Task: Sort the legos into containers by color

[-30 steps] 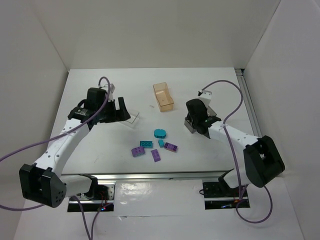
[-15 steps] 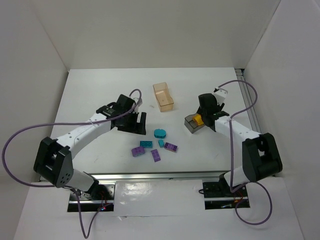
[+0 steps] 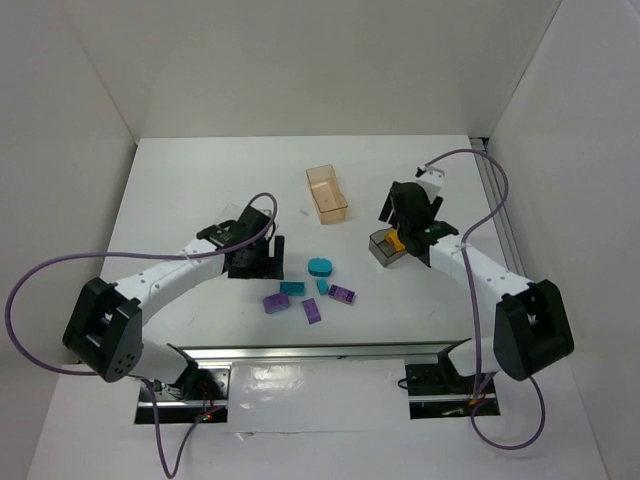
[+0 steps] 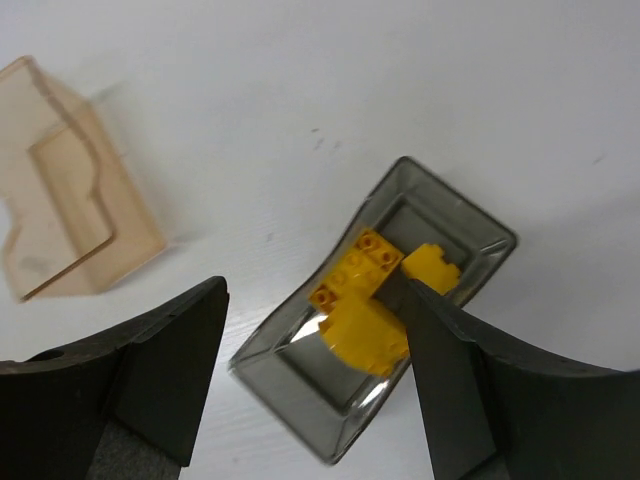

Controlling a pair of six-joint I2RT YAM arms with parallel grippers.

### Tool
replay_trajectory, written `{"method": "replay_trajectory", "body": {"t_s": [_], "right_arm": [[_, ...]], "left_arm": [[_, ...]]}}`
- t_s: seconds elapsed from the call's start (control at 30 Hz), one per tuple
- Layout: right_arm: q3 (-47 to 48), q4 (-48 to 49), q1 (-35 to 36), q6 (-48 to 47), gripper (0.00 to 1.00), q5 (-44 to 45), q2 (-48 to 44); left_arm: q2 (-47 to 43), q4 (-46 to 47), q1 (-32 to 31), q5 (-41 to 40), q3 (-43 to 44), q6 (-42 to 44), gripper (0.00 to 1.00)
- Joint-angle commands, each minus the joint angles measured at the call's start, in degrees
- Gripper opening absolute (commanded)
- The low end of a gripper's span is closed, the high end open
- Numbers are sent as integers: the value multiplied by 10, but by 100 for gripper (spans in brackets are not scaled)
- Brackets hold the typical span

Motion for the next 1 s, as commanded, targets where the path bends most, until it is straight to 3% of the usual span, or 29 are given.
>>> {"method": "replay_trajectory", "body": {"t_s": [0.0,0.13,0.3,0.6,0.83,0.97], "right_arm": [[18,-13,42,-9,78,-1,-32],[23,-25,74,-4,80,17,-32],[28,-30,94,-4,82,22,-32],[28,-30,116,-4,85,28,-26],[23,-25,116,-4,85,17,-21],[18,-20,121,-4,85,11,-16]], "left_arm": [[-29,7,1,-39,-25,-67,94],[-35,18,-5,-12,-44,-92,100],[-50,41,-32,4,-81,-154,100],[-47,70,-86,-44,-105,-242,100],[-27,77,-91,-71,-117,-268,85],[-9,84,-91,-77,-117,-268,83]]}}
